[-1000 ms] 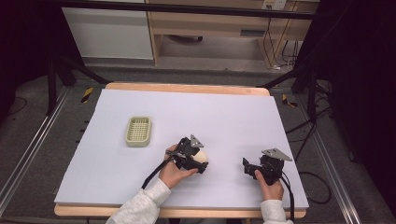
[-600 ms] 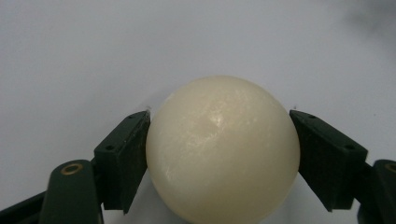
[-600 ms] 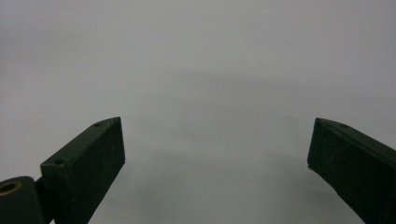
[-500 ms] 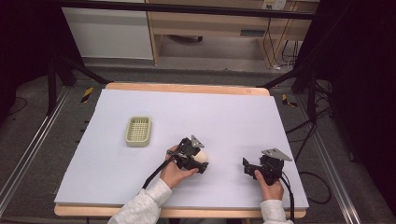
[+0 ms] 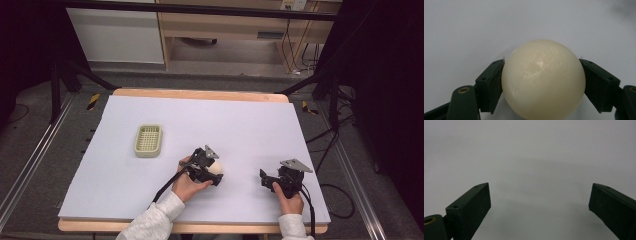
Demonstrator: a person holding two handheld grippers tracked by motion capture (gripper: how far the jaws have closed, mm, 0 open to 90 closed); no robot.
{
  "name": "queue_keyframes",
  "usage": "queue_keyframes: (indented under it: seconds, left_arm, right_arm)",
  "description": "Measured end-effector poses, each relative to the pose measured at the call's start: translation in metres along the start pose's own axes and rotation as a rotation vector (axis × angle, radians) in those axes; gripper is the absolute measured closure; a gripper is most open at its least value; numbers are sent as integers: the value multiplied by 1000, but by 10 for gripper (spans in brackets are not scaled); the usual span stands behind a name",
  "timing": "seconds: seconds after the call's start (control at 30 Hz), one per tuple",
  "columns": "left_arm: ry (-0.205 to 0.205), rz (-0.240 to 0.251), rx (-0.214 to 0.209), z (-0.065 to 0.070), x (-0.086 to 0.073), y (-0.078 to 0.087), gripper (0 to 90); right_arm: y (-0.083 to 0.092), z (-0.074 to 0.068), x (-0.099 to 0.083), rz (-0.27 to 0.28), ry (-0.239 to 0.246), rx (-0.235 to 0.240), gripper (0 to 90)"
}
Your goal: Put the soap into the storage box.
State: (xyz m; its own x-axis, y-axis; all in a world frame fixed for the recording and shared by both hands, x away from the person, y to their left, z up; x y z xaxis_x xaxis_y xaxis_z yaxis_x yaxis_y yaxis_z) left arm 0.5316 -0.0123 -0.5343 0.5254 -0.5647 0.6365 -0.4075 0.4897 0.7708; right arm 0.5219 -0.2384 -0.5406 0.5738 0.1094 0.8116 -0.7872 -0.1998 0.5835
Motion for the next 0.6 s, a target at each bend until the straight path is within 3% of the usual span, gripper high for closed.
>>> queue_keyframes:
  seconds: [0.2, 0.6]
  left_arm:
    - [-5, -16, 4, -1, -2, 4, 239]
    - [-8, 15, -5, -5, -2, 24, 239]
  right_arm:
    - [0, 0, 0, -1, -3, 5, 44]
    - [0, 0, 0, 0, 0, 3, 44]
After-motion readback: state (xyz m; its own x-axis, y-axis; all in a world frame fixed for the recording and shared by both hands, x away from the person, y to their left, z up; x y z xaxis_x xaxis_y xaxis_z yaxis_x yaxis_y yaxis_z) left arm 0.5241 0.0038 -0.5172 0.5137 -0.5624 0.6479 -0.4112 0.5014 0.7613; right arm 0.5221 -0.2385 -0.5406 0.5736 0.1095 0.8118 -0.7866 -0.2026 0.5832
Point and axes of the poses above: each handheld gripper's, and its own axes: y roughly backward along the jaws, x roughly out of its top, z roughly to its right, the point moved 9 cm from there along -y, roughly forward along the jaws, and after that the axes turned 1 degree about y, right-handed, at the moved point
